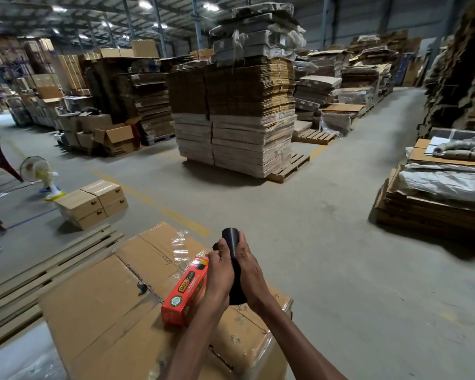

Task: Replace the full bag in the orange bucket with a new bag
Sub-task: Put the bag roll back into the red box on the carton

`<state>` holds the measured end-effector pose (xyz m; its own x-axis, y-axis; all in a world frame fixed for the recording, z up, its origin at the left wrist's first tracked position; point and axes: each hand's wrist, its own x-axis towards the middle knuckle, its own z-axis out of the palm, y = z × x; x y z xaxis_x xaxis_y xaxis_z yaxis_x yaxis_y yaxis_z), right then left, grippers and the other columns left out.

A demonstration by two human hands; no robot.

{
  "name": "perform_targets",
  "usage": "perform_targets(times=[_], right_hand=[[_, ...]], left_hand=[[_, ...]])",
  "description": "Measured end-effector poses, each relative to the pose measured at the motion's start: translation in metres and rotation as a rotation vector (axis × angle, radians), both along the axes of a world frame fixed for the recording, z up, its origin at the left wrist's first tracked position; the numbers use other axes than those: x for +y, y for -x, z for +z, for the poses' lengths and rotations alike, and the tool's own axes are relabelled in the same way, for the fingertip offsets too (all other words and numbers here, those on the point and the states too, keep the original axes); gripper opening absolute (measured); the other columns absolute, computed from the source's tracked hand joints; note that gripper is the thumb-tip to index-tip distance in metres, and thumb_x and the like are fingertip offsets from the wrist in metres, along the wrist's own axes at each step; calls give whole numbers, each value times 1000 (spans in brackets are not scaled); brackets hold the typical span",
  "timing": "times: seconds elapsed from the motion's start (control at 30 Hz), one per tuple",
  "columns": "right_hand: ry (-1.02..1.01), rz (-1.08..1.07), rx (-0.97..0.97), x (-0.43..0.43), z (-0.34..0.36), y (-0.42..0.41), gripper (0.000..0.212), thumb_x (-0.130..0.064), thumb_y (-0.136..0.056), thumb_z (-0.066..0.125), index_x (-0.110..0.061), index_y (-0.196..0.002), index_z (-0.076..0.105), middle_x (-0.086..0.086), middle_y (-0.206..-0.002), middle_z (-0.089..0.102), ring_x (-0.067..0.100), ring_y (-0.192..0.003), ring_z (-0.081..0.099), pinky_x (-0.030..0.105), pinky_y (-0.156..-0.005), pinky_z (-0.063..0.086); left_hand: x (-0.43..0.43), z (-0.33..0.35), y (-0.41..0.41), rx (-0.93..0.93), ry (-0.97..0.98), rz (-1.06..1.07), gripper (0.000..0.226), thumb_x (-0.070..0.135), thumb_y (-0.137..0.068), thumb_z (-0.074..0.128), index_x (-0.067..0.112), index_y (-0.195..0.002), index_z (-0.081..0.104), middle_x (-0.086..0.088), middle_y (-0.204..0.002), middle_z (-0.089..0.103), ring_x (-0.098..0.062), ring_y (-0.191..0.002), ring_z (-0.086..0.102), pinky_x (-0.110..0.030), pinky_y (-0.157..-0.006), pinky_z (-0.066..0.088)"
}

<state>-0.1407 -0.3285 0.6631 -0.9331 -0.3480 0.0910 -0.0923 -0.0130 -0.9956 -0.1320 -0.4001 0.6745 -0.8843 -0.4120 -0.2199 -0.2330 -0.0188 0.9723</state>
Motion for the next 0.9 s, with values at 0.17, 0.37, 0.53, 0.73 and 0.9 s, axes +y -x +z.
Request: perform_targets(times=[0.17, 0.37, 0.53, 0.73, 0.9], right_hand=[[31, 5, -28, 13, 13, -9, 34, -36, -106, 23, -41, -140, 19, -29, -110, 43, -24, -84, 56, 4, -66, 47], [-36, -26, 6, 6, -4, -6, 54, -48, -103, 24, -35, -154, 10, 2, -149, 40, 5, -121, 57, 18, -85, 53], [-57, -60, 30, -4, -10, -7, 66, -73, -93, 27, -45, -151, 11, 1, -155, 30, 29, -140, 41, 41, -107, 46], [-10, -20, 5, -2, -2, -9, 74, -70, -91, 22, -40, -155, 0, 0, -162, 23, 17, -137, 45, 19, -94, 47], [54, 8, 6, -1, -6, -5, 65, -61, -98, 21, -35, -156, 8, 0, -157, 35, 12, -131, 50, 17, -93, 49]], left_hand=[[2, 0, -2, 77, -63, 38, 52, 59, -99, 31, 20, -126, 51, -9, -107, 65, -25, -95, 65, -42, -82, 56], [9, -2, -5, -4, 30, 52, 49, 54, -101, 33, 14, -110, 60, -11, -92, 69, -26, -86, 68, -36, -73, 54], [6, -1, -2, 56, 299, 135, 40, 43, -101, 41, 8, -103, 59, -11, -89, 69, -17, -74, 64, -29, -64, 49], [8, 1, -11, 50, 44, -94, 38, 40, -106, 28, 26, -131, 53, 13, -123, 60, 0, -99, 58, -22, -84, 48], [11, 5, -9, 88, -9, 5, 58, 70, -90, 33, 23, -103, 64, 2, -93, 73, -15, -87, 70, -33, -81, 54]])
